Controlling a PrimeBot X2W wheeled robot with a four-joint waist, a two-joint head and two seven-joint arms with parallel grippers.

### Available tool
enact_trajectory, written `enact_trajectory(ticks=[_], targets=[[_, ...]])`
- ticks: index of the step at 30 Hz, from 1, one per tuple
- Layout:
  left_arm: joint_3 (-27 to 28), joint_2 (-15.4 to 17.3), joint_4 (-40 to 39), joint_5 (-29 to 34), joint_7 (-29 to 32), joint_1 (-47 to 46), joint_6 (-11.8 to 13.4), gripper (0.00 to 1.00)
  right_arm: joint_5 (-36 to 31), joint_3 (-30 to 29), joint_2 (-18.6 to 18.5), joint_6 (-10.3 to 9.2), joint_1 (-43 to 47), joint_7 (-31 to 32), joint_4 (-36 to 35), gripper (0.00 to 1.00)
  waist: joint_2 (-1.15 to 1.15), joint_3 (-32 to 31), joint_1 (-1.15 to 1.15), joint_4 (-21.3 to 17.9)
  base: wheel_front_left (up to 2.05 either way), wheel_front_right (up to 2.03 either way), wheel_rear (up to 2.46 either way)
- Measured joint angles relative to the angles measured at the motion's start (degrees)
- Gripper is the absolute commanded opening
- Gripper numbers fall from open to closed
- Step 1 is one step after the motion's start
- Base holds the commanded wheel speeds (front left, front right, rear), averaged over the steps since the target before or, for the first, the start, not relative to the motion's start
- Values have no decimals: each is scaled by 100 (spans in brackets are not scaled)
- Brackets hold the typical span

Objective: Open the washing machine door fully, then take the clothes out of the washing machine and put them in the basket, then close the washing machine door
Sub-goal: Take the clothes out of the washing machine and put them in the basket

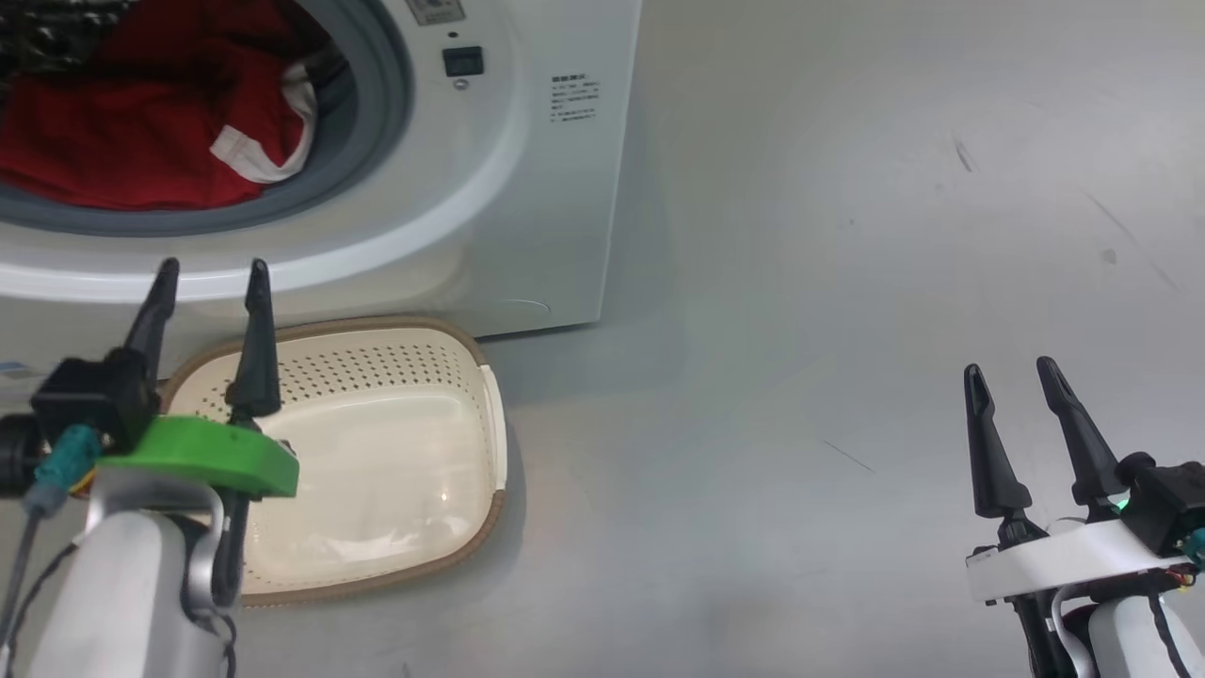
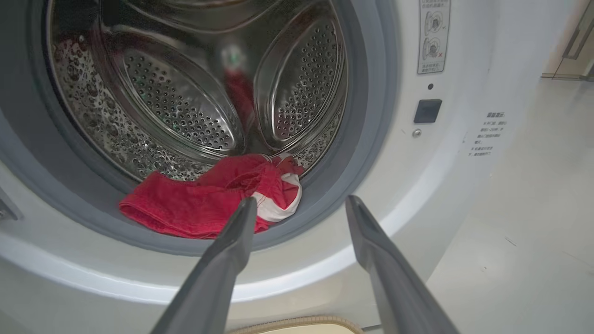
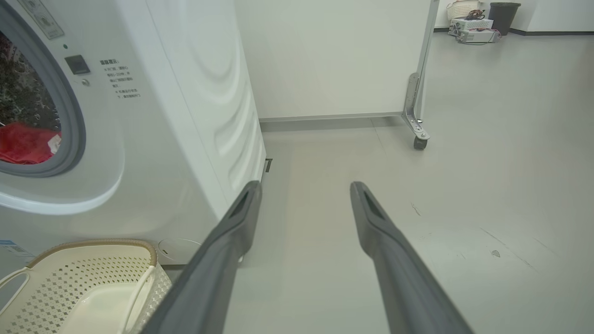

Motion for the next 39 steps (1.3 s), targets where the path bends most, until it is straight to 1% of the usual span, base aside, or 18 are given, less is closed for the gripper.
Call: enact_trajectory(ticks=[2,6,7,11,12,15,22,26,30,36,39], targets=[[74,75,56,-37,155,-249,0,100,3,38,30,0,-74,0,2,100,0,113,0,-127,0,0,0],[303,185,224,-338,559,-741,1,100,55,91,75,0,-194,0,14,100,0,330,0,-392,0,0,0],[413,278,336,-378,773,-968,4,100,56,120,107,0,-240,0,38,100,0,434,0,-525,0,0,0],[633,472,577,-616,1207,-1369,105,100,116,176,152,0,-323,0,67,100,0,631,0,-777,0,0,0],[633,472,577,-616,1207,-1369,105,100,116,176,152,0,-323,0,67,100,0,631,0,-777,0,0,0],[660,716,792,-623,1544,-1643,119,100,171,215,169,0,-395,0,86,100,0,775,0,-951,0,0,0],[700,1091,1341,-620,2156,-2187,120,100,233,213,218,0,-558,0,109,100,0,1078,0,-1293,0,0,0],[754,1165,1586,-622,2377,-2527,156,100,257,203,220,0,-630,0,112,100,0,1218,0,-1436,0,0,0],[813,1327,1781,-614,2515,-2861,226,100,258,209,224,0,-671,-1,114,100,0,1335,0,-1542,0,0,0],[916,1549,2169,-510,2663,-3149,328,100,267,253,243,0,-765,-1,140,100,0,1449,1,-1672,0,0,0],[928,1581,2360,-494,2731,-3255,356,100,274,226,261,0,-770,-1,152,100,0,1478,0,-1719,0,0,0]])
